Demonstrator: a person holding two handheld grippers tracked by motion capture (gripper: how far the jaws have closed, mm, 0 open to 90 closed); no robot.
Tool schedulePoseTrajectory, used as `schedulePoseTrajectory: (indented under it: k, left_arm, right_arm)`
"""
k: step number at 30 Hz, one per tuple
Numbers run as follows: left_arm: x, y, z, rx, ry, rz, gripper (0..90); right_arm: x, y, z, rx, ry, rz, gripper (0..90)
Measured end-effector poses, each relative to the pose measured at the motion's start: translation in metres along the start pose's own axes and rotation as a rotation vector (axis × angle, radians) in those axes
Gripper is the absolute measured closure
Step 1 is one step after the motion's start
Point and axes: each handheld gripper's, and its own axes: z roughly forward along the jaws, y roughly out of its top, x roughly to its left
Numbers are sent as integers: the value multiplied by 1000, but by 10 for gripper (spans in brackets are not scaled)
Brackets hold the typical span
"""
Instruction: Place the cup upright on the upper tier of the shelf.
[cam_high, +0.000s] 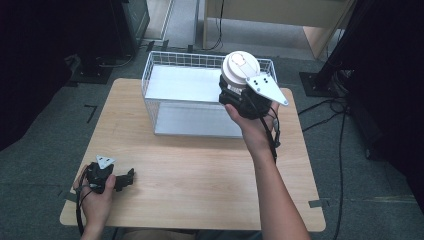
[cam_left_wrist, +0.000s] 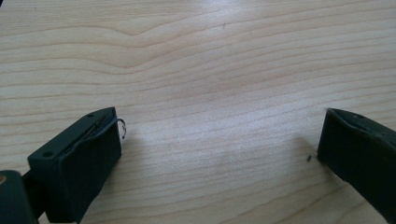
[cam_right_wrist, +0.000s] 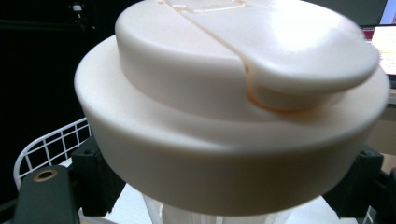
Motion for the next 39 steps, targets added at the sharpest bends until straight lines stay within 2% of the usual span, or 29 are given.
schedulePoseTrajectory:
  k: [16,22,31,36,39]
  left_arm:
    - [0,0,0,-3,-1,-3,0]
    - [0,0,0,-3,0,-4,0]
    - [0,0,0,-3,0,-4,0]
    - [0,0,0,-2,0,-3,0]
    - [0,0,0,-3,0,-3,0]
  right_arm:
    - [-5,-1,35,25,-44,-31,158]
    - [-8,1,46,46,-43,-5,158]
    - [-8,-2,56,75,-45,-6,157]
    - [-15,-4,62,68,-48,34,158]
    - [-16,-5,65,62,-45,31,159]
